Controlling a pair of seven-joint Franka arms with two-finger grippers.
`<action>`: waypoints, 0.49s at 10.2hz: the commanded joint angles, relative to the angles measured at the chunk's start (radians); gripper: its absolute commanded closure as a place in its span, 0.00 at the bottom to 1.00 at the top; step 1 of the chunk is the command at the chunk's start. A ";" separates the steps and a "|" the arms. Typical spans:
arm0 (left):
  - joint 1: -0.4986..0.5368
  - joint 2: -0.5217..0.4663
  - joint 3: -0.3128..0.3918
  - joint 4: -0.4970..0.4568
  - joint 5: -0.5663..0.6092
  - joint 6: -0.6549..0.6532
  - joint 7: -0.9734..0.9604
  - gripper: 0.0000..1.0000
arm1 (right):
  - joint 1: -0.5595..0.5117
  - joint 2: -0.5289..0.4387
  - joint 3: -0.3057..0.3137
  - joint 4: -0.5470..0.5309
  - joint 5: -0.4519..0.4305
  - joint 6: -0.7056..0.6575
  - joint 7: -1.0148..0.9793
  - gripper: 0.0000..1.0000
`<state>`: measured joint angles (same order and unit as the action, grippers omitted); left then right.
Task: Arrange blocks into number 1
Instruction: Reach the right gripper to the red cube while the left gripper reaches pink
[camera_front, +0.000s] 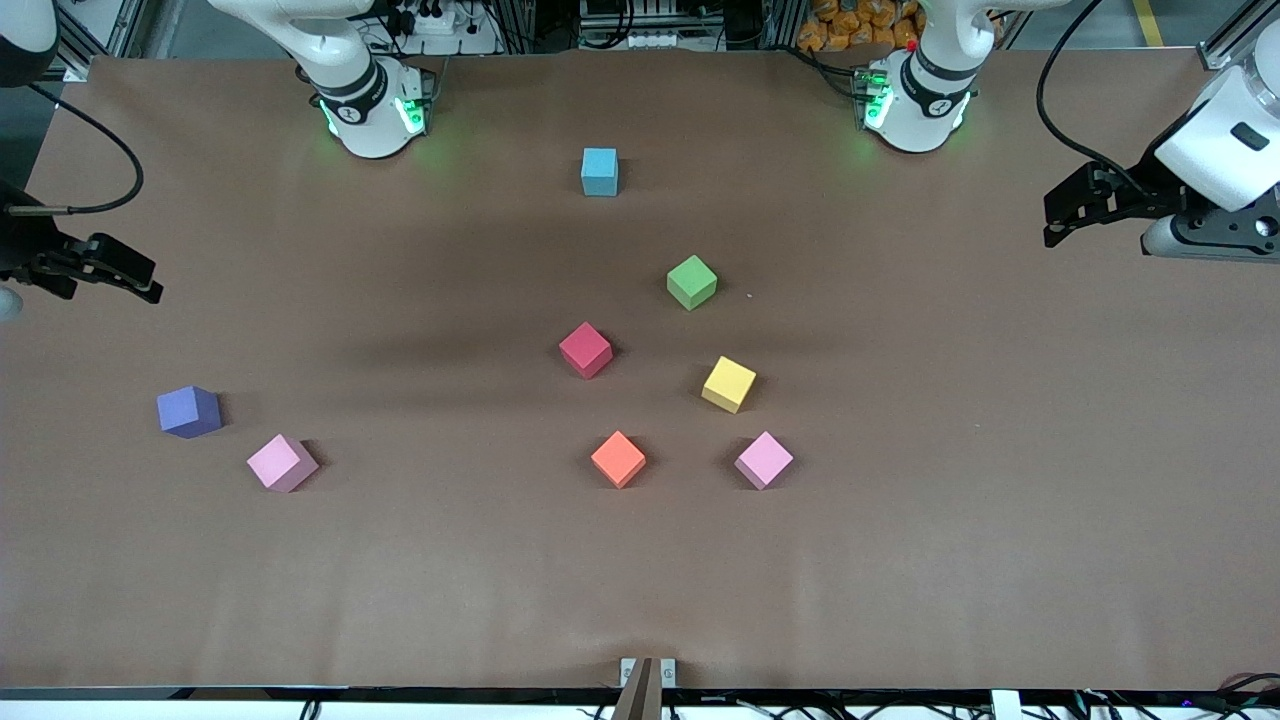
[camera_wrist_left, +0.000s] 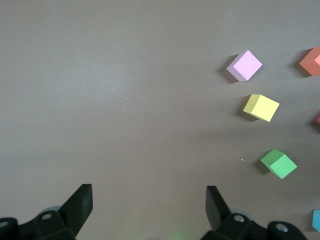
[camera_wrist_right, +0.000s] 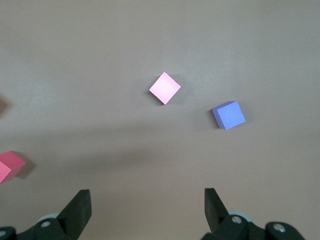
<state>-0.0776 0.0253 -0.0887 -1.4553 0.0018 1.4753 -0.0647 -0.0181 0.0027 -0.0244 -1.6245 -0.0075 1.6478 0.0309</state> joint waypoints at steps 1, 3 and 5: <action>0.006 -0.002 -0.002 0.003 -0.023 -0.012 0.014 0.00 | -0.013 -0.036 0.014 -0.040 -0.003 0.015 0.020 0.00; -0.005 0.016 -0.002 0.003 -0.022 -0.012 0.005 0.00 | -0.022 -0.035 0.015 -0.040 -0.003 0.014 0.020 0.00; -0.014 0.054 -0.003 0.003 -0.017 -0.006 -0.003 0.00 | -0.035 -0.033 0.029 -0.041 -0.003 0.012 0.015 0.00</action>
<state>-0.0859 0.0482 -0.0918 -1.4609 0.0018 1.4751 -0.0648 -0.0234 0.0003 -0.0223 -1.6329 -0.0075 1.6488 0.0343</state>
